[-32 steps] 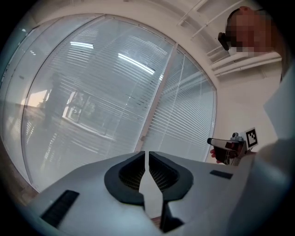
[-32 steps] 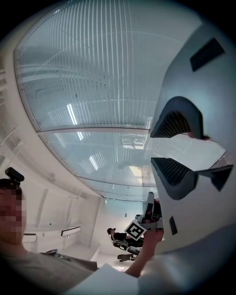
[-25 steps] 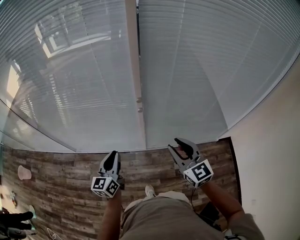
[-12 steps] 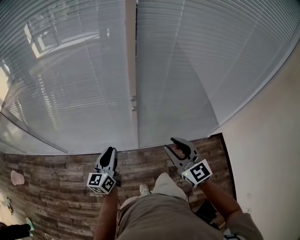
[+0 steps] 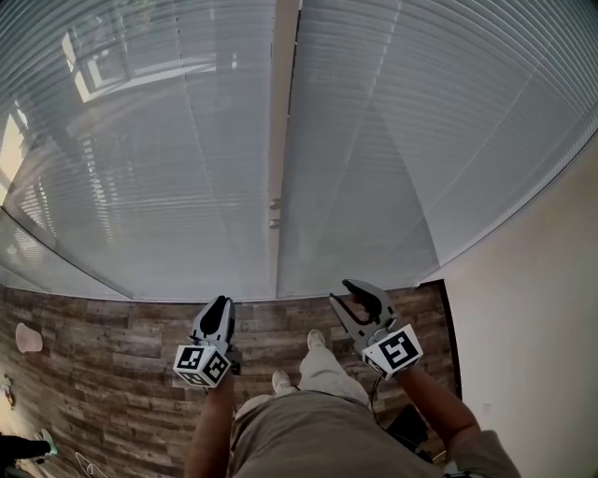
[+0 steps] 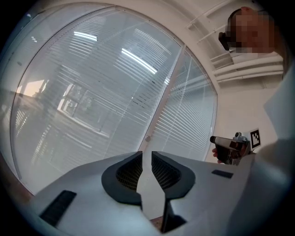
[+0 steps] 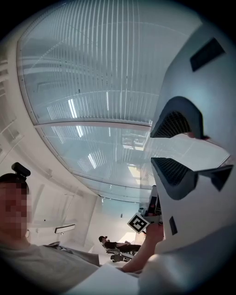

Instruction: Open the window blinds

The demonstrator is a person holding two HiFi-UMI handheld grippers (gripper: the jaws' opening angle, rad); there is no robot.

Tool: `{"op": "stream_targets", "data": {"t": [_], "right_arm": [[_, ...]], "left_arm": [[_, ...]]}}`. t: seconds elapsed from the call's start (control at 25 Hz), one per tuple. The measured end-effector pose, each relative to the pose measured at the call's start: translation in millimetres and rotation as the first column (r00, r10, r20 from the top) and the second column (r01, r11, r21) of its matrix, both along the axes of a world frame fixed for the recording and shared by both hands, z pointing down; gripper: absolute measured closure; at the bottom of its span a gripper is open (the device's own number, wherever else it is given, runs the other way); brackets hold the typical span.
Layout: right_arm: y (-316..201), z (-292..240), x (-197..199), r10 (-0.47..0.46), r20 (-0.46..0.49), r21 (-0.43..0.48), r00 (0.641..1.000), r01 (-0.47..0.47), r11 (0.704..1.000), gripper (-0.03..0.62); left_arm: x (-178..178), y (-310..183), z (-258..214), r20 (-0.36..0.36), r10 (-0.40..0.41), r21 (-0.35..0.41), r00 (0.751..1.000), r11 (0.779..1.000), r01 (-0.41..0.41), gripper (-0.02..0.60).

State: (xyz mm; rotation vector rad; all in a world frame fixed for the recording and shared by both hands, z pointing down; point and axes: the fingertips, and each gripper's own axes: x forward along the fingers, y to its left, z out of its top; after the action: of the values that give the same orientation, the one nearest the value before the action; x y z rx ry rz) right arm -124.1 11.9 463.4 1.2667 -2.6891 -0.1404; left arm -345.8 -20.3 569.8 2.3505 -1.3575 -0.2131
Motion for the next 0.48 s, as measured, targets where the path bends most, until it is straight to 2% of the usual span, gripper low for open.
{"op": "stream_targets", "data": {"t": [0.28,0.48], "right_arm": [[-43.8,-10.2,8.8,-0.052,0.005,-0.008,0.999,0.052,0.999,0.471],[-85.5,4.1,15.4,-0.100,0.018,-0.030,0.995,0.101,0.994,0.471]], "left_arm": [[16.8,-32.3,-8.8,0.040,-0.024,-0.047,0.999,0.999,0.026,0.526],[31.4,-60.4,1.4,0.066,-0.044,-0.082,0.997,0.995,0.049,0.526]]}}
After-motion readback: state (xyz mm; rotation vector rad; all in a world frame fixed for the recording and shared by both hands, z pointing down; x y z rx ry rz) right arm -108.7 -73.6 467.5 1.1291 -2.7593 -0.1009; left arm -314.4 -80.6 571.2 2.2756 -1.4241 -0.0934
